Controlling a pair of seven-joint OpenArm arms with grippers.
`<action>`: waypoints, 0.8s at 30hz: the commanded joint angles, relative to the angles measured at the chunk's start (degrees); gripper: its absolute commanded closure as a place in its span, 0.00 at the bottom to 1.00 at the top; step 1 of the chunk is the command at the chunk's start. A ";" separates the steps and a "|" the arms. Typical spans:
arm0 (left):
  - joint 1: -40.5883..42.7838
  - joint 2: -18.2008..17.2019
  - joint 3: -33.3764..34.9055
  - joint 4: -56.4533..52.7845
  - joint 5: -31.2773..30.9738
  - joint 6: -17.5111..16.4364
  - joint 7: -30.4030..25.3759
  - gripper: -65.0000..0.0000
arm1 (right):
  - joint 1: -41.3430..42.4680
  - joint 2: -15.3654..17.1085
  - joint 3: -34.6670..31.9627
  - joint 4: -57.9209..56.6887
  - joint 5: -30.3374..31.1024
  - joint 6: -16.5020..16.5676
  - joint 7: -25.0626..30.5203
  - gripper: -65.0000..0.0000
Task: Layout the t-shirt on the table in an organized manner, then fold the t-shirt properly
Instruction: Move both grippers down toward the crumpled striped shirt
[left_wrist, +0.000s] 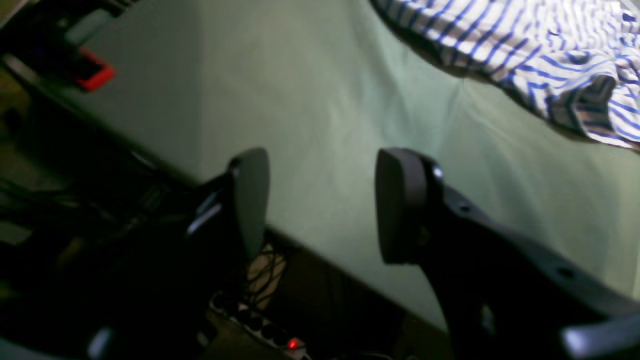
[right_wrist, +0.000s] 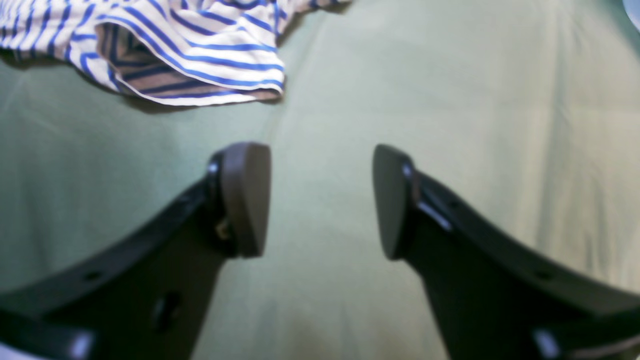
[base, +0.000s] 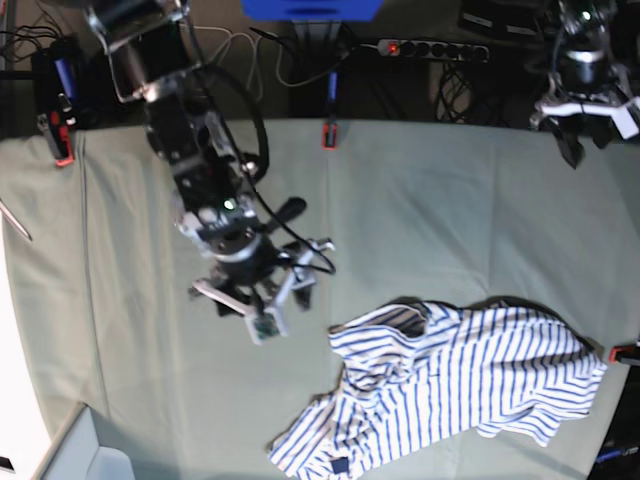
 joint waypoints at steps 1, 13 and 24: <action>1.11 0.39 -0.42 1.19 -0.04 -0.17 -1.31 0.49 | 2.11 -0.46 -0.87 -0.60 -0.12 0.25 1.39 0.42; -0.56 0.83 -0.42 1.72 0.14 -0.17 -1.31 0.49 | 16.53 -3.71 -9.22 -27.76 -0.03 0.25 19.94 0.41; 0.41 -1.54 -1.39 1.63 0.14 -0.17 -1.31 0.49 | 31.56 -11.18 -9.22 -66.18 -0.03 0.25 40.77 0.41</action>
